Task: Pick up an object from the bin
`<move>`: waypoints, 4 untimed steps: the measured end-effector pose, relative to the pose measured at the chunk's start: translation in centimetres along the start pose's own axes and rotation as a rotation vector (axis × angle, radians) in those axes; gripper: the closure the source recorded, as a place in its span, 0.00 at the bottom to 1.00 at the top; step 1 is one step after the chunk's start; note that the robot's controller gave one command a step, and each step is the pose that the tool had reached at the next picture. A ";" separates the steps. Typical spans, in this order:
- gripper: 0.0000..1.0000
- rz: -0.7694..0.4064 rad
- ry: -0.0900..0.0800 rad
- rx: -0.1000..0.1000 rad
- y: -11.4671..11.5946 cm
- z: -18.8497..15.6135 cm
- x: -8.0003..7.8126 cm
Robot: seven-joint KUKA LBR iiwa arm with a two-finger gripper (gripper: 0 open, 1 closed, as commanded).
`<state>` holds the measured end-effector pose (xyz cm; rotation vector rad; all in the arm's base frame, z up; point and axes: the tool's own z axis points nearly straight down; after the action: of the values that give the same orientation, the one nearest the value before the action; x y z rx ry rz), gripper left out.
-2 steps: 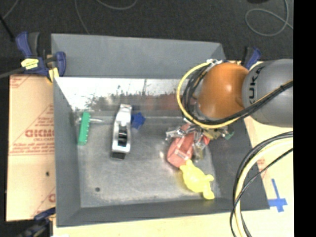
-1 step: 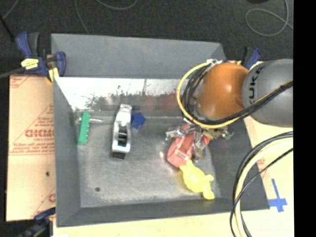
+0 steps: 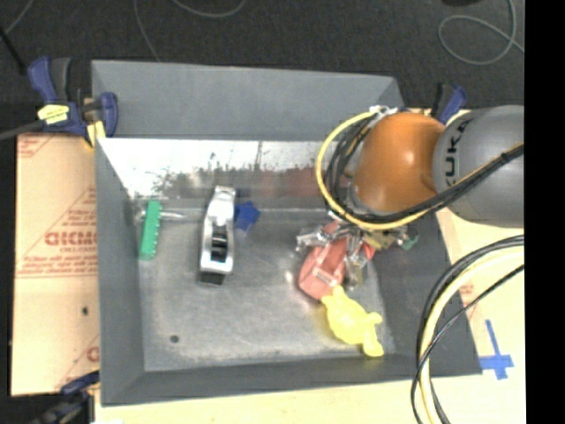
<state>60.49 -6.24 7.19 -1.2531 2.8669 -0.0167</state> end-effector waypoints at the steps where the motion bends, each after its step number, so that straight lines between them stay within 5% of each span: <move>1: 1.00 0.000 0.000 0.000 0.0 0.0 0.0; 4: 1.00 0.001 0.000 0.000 0.0 0.0 0.0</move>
Offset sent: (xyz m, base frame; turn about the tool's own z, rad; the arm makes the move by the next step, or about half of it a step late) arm 0.0000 0.0000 0.0000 0.0000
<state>60.49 -6.24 7.19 -1.2521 2.8673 -0.0165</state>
